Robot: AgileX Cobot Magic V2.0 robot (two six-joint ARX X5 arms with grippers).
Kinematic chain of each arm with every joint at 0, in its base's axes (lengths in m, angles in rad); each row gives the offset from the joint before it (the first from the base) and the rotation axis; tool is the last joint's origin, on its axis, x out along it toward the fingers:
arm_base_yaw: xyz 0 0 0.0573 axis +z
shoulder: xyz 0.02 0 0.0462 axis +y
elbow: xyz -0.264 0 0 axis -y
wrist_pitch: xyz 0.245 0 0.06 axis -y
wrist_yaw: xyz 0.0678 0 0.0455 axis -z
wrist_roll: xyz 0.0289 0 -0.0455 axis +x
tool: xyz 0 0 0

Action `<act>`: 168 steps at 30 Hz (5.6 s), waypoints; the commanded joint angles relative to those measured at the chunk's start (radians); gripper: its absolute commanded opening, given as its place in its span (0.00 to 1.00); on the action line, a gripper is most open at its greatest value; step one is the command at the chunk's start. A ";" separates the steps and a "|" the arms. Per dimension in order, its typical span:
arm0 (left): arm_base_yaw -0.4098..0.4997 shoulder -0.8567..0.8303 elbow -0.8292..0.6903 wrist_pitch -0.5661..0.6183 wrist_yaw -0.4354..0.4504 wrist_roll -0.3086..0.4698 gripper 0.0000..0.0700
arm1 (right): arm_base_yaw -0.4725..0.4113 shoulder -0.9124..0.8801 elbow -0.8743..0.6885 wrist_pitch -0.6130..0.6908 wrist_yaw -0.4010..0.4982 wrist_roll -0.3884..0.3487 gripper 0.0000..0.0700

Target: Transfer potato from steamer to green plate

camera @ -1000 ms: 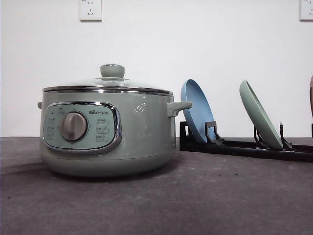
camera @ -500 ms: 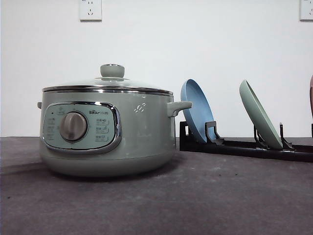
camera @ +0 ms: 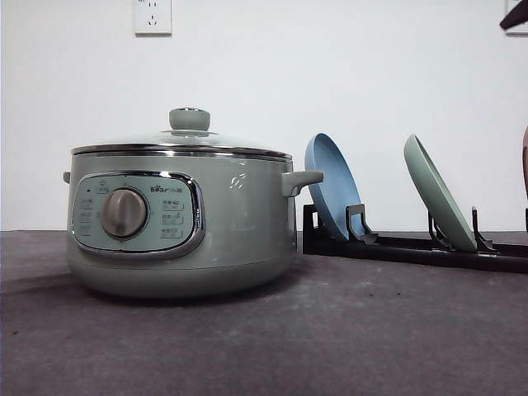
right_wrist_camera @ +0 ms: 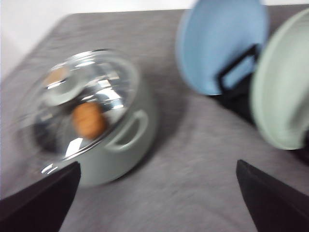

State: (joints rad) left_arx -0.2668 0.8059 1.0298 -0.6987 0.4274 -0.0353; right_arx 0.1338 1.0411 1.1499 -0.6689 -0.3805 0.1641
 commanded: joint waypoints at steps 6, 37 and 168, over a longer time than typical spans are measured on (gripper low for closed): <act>-0.005 0.006 0.024 0.018 0.007 0.005 1.00 | -0.007 0.293 0.211 0.011 0.069 0.034 0.93; -0.023 0.040 0.024 0.014 0.007 0.005 1.00 | -0.072 0.829 0.533 0.130 0.064 0.144 0.26; -0.049 0.037 0.024 -0.016 0.007 0.005 1.00 | 0.271 -0.296 -0.228 -0.091 0.138 -0.005 0.88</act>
State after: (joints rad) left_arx -0.3109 0.8383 1.0302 -0.7225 0.4274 -0.0414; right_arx 0.4075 0.7550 0.9296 -0.7665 -0.2261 0.1762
